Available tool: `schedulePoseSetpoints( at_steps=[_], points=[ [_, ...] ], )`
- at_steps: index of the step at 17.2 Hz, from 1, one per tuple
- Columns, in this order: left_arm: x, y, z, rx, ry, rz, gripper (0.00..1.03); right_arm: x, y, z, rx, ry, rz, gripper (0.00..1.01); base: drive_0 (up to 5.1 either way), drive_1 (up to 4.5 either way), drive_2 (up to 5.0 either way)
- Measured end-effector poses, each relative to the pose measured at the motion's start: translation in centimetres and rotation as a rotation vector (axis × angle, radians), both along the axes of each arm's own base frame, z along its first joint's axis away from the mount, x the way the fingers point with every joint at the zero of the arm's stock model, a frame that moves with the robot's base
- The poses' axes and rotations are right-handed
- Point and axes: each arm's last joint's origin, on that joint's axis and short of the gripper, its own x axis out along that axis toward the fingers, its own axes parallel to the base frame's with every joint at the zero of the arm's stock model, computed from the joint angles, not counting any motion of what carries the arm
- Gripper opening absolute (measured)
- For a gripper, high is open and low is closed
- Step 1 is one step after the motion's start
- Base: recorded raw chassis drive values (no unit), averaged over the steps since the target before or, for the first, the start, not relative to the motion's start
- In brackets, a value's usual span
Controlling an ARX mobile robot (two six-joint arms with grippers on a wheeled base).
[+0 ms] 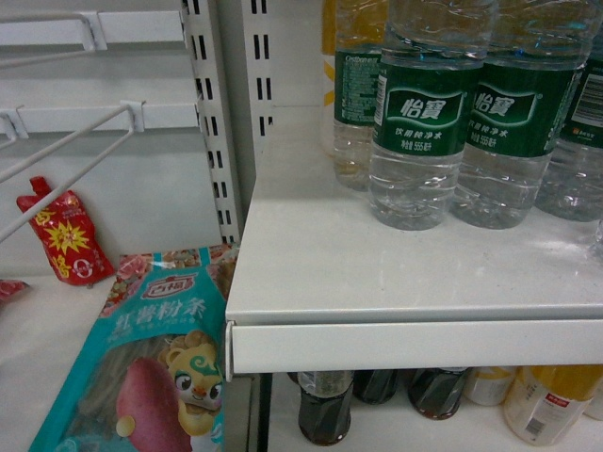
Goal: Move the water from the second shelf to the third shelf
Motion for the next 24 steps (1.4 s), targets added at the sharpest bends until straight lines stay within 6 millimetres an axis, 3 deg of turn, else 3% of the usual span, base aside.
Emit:
schedulePoseSetpoints(
  at_steps=[3, 6, 24],
  points=[
    [0.00, 0.00, 0.00, 0.000, 0.000, 0.000, 0.98, 0.00, 0.00, 0.00, 0.000, 0.000, 0.000, 0.80, 0.0, 0.00, 0.0],
    [0.00, 0.00, 0.00, 0.000, 0.000, 0.000, 0.98, 0.00, 0.00, 0.00, 0.000, 0.000, 0.000, 1.00, 0.0, 0.00, 0.0],
    [0.00, 0.00, 0.01, 0.000, -0.001, 0.000, 0.98, 0.00, 0.00, 0.01, 0.000, -0.001, 0.000, 0.98, 0.0, 0.00, 0.0]
  ],
)
